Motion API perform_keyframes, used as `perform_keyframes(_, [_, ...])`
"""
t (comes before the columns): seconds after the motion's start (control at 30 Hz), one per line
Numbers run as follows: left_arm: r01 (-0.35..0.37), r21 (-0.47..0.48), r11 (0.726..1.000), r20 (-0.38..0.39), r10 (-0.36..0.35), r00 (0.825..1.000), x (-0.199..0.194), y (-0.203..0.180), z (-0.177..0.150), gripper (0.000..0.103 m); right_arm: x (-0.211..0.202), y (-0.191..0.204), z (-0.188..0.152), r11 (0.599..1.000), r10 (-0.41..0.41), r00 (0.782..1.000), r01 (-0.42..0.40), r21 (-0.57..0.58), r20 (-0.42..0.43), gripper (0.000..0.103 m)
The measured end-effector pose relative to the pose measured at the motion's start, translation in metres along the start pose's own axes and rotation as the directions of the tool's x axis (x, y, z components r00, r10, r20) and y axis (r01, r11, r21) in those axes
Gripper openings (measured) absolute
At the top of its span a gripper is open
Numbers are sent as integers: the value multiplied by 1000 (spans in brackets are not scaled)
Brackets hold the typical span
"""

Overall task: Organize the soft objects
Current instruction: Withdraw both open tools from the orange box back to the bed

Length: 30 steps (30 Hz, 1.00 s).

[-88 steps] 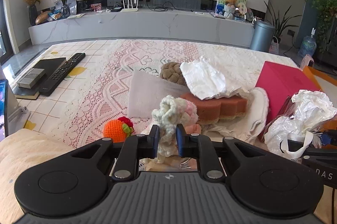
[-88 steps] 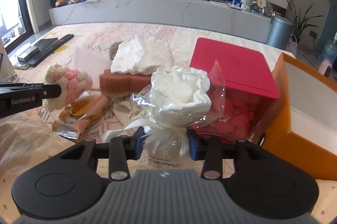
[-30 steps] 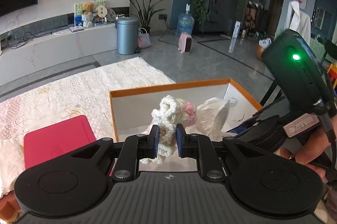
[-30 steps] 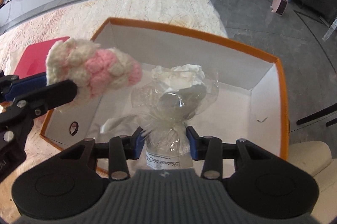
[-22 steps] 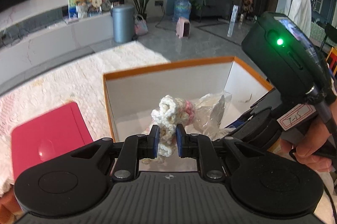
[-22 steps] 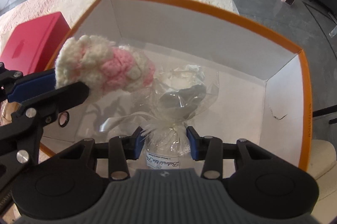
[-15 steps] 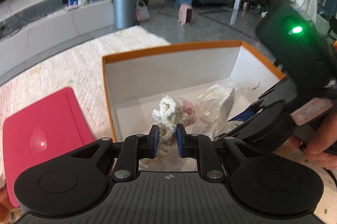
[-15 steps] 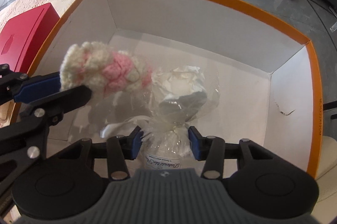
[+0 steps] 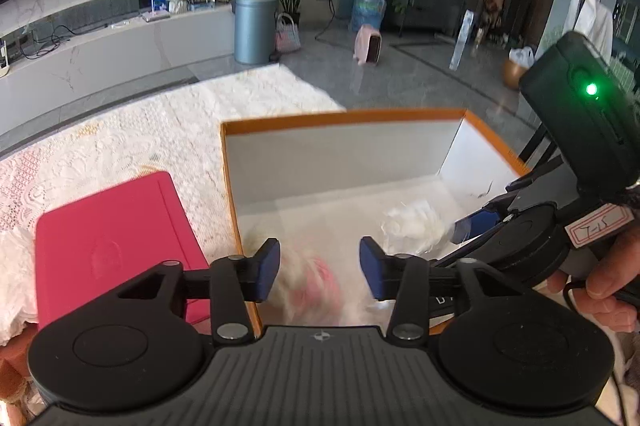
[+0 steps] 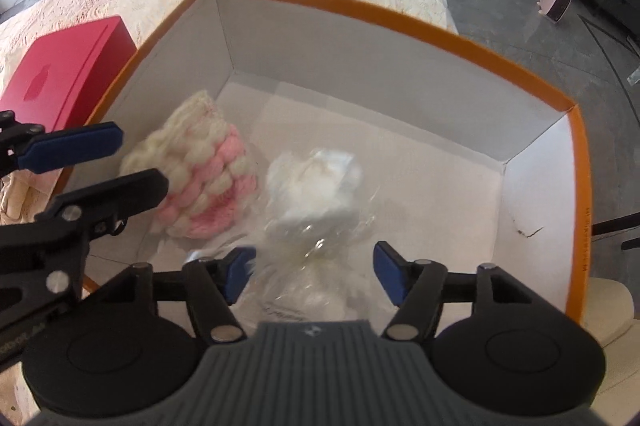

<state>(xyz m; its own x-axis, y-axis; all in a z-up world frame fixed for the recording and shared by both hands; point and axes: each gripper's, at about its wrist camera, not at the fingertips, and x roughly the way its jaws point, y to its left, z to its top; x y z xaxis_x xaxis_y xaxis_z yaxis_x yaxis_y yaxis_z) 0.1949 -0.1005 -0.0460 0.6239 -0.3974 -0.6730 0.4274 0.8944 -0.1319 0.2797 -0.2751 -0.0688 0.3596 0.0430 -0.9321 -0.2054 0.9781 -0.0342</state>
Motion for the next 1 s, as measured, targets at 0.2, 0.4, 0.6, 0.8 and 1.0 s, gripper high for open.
perform_keyframes(0.2, [4,0,1000,64,-4,998,-25,-2,5,64,-29,2,-4,1000,-23,999,23,4,47,82])
perform_keyframes(0.4, [0,-22,1000,140,3,990,-56,-1,8,67,-61,8,-13,998,-58,987,54,31,148,88])
perform_keyframes(0.6, [-25,-46,999,224,35,974,-88,0,5,67,-106,31,-35,997,-75,943,63,48,325,88])
perform_keyframes(0.8, [-74,-81,994,291,94,952,-119,8,-10,67,-140,62,-64,998,-42,875,18,53,482,88])
perform_keyframes(1.0, [-136,-128,982,303,170,938,-143,23,-30,67,-146,97,-91,998,-20,816,-19,61,578,88])
